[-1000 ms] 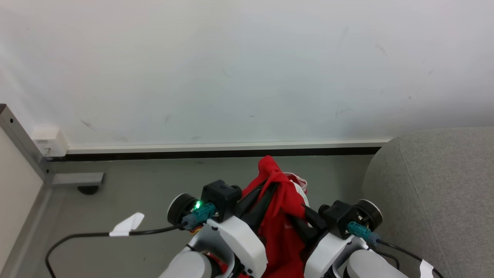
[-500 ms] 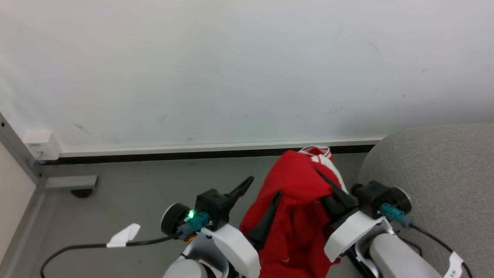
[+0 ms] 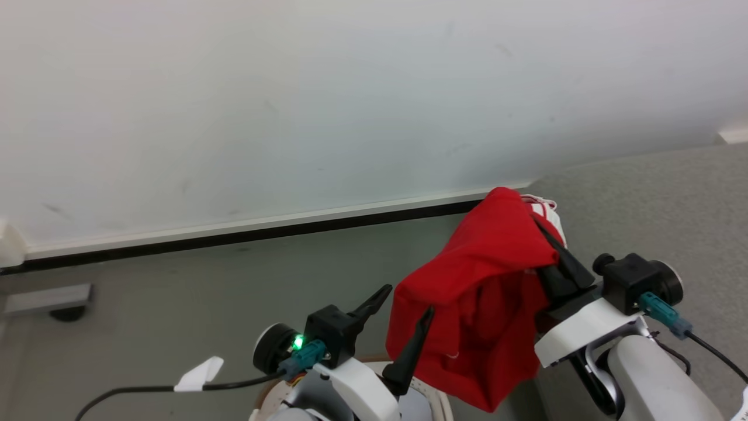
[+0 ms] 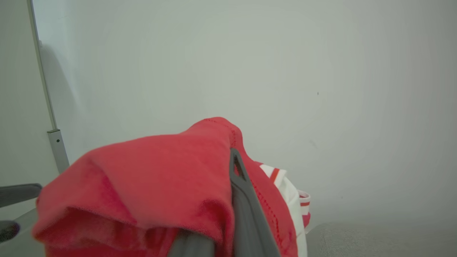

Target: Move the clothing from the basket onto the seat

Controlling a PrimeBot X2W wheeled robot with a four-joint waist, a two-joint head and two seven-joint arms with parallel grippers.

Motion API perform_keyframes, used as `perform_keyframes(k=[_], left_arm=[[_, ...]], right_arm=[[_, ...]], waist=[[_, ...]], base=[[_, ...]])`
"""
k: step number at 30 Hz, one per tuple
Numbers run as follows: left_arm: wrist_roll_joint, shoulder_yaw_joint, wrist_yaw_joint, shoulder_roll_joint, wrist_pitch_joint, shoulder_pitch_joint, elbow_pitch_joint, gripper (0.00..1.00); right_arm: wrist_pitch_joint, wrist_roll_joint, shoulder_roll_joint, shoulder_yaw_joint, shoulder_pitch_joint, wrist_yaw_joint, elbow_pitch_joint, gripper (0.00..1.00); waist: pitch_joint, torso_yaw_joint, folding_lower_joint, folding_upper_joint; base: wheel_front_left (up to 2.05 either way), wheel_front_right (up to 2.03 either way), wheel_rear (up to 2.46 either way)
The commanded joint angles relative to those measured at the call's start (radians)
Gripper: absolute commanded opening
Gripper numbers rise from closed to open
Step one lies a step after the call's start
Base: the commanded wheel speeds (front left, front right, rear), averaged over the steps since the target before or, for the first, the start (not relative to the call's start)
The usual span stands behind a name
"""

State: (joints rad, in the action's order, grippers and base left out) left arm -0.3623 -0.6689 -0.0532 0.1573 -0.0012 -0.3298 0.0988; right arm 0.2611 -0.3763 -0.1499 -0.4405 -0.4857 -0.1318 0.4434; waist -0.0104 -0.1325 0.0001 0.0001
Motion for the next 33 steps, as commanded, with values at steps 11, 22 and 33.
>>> perform_keyframes(k=[11, 22, 33], left_arm=[[0.017, -0.018, 0.004, -0.005, -0.012, -0.018, -0.005, 1.0], [0.025, -0.067, 0.019, -0.019, -0.016, -0.024, -0.01, 1.0], [0.052, -0.096, 0.033, -0.007, 0.004, -0.073, -0.031, 1.0]], right_arm=[[0.003, 0.028, -0.06, 0.106, 0.052, 0.002, -0.068, 0.0], [-0.002, 0.048, -0.099, 0.241, 0.137, 0.002, -0.154, 0.0], [-0.016, 0.054, -0.076, 0.326, 0.15, 0.002, -0.226, 0.0]], waist=[[0.046, -0.209, -0.0001, -0.0001], [0.079, -0.335, -0.0001, -0.0001], [0.173, -0.329, -0.0001, -0.0001]], base=[[0.0, 0.0, 0.0], [0.0, 0.0, 0.0], [0.0, 0.0, 0.0]])
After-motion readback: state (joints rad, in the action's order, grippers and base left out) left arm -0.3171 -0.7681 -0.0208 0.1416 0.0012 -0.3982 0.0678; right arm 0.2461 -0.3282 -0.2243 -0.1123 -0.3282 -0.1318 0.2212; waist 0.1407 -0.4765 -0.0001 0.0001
